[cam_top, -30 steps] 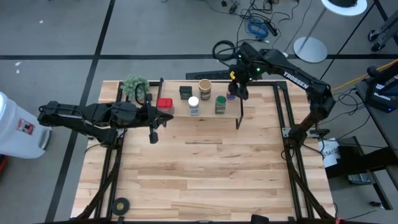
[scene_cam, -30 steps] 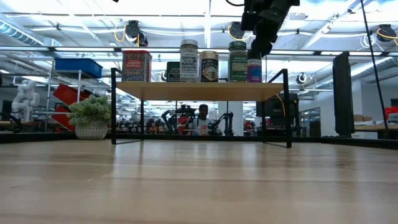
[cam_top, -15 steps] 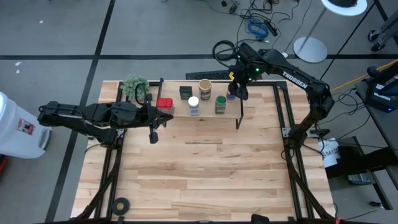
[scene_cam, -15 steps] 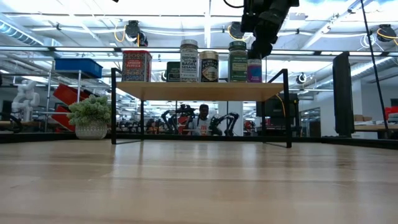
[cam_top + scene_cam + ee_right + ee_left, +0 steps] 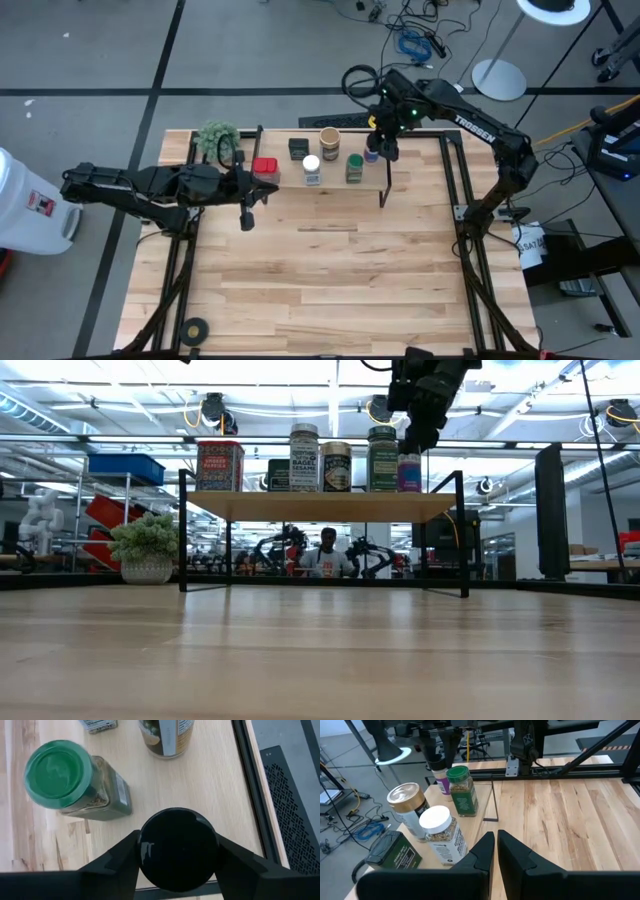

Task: Shelf spices
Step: Remove the black seasoning bottle from the shelf

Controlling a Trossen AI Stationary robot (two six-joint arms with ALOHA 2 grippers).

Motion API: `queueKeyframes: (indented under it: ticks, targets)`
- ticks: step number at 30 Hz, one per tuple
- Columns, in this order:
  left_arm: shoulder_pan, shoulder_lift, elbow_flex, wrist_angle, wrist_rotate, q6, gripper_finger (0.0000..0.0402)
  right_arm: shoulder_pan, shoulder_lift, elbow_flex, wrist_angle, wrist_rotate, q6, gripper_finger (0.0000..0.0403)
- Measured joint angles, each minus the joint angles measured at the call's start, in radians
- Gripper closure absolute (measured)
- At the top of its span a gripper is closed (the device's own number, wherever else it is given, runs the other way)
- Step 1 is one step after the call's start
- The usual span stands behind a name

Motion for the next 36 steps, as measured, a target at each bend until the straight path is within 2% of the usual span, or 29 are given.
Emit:
queueKeyframes:
  ticks: [5,17,28,36]
  targets:
    - [0.0,0.0,-0.01,-0.009,0.001,0.0,0.037,0.021,-0.037,-0.001,-0.022,0.044,0.016,0.0205]
    - [0.0,0.045,-0.01,-0.009,0.001,-0.001,0.037,0.103,-0.182,-0.001,-0.062,0.045,0.153,0.0202]
    - [0.0,0.07,-0.01,0.012,-0.019,-0.001,0.037,0.285,-0.326,-0.001,-0.109,0.045,0.369,0.0201]
    - [0.0,0.07,-0.01,0.039,-0.021,-0.001,0.037,0.463,-0.362,-0.009,-0.134,0.077,0.51,0.0201]
